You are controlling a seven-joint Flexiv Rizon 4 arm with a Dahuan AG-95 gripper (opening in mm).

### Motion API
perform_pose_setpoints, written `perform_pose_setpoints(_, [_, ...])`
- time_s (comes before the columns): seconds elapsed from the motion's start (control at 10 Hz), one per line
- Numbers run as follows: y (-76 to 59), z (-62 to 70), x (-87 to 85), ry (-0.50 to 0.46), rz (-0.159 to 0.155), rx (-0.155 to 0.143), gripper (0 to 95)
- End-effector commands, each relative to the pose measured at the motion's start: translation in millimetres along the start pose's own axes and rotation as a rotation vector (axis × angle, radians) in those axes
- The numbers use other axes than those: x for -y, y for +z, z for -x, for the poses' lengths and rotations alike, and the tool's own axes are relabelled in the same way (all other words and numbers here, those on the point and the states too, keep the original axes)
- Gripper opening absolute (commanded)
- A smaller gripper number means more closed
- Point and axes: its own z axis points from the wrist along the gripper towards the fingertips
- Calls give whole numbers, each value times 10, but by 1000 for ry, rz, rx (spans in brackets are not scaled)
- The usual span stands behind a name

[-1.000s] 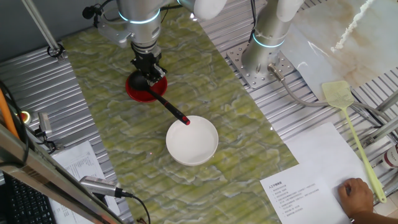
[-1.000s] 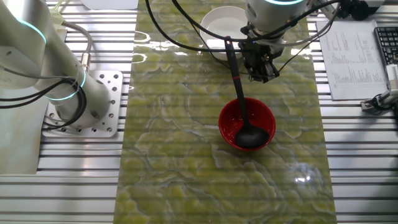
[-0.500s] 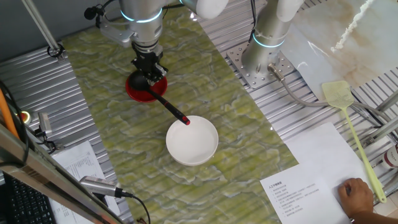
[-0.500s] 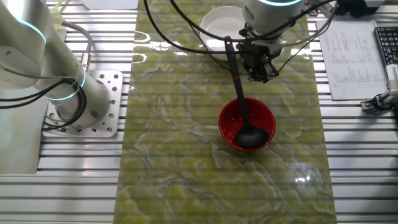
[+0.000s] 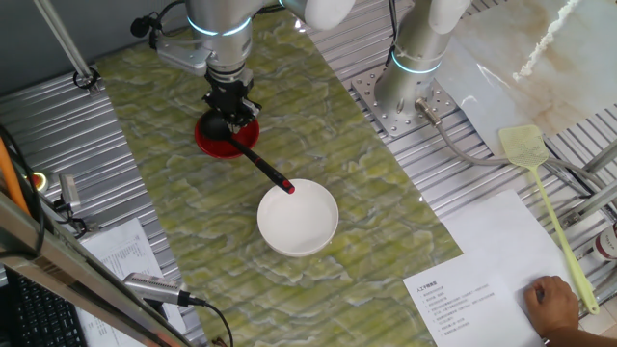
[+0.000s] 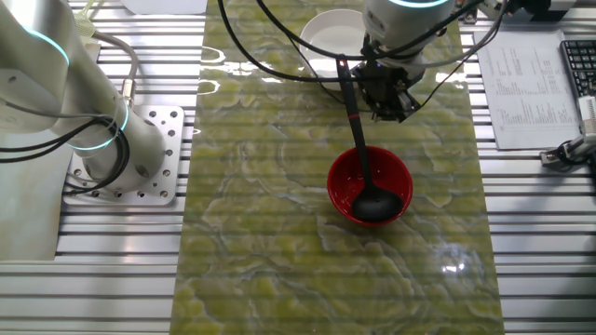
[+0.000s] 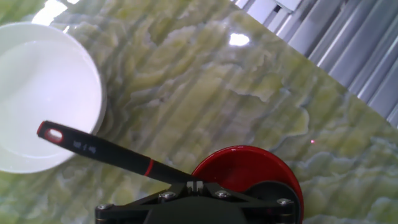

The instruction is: Scoop water with a large spoon from one bowl to another

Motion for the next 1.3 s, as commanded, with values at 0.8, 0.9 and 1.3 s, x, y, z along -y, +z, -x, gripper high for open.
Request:
perform_pose_setpoints(0.8, [-3, -4, -7, -90, -3, -5, 0])
perform_pose_setpoints(0.9, [0, 0, -12, -93, -4, -1, 0])
perform_pose_setpoints(1.3, [9, 13, -29, -107, -5, 0, 0])
